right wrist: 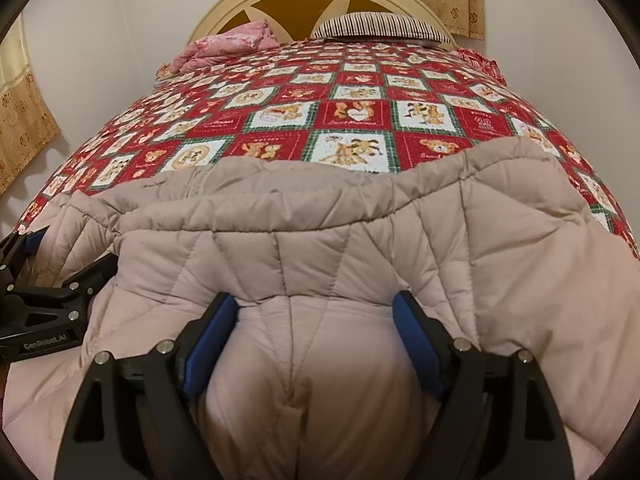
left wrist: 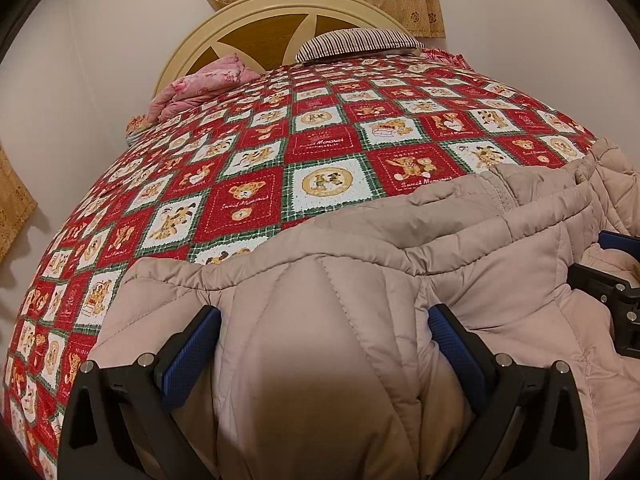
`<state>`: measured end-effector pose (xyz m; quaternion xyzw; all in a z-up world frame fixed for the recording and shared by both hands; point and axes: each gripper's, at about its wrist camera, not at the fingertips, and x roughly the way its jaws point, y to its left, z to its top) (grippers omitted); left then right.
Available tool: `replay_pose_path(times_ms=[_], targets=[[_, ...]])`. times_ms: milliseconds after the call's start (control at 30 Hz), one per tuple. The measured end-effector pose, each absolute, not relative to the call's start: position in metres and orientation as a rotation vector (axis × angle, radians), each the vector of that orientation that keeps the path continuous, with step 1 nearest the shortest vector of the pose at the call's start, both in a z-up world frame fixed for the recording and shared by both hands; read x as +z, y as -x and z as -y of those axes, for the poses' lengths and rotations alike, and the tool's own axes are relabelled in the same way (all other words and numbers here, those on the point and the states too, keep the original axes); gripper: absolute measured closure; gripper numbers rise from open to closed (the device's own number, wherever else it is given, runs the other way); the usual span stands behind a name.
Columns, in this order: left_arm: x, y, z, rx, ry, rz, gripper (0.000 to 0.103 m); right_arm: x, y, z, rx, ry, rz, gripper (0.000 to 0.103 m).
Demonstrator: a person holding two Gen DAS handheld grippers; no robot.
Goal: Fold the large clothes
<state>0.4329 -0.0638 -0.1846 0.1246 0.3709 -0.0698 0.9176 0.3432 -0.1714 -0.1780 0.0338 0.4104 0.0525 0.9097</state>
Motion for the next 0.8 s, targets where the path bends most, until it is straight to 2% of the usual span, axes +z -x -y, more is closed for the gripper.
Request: replay_pose_path(times_ms=[433,700,800], targets=[[-0.179,-0.43,0.068,-0.121,-0.303,-0.76,0.001,-0.179,-0.343,0.171,0.101,-0.06,-0.847,0.02],[-0.12,-0.388,0.073,-0.031,-0.264,-0.685,0.001,-0.179,-0.343,0.17,0.098,-0.059,-0.844,0.02],[-0.129,-0.384,0.095,0.003,-0.34,-0.679,0.001,-0.179,-0.343,0.171,0.097,-0.061,-0.84,0.02]])
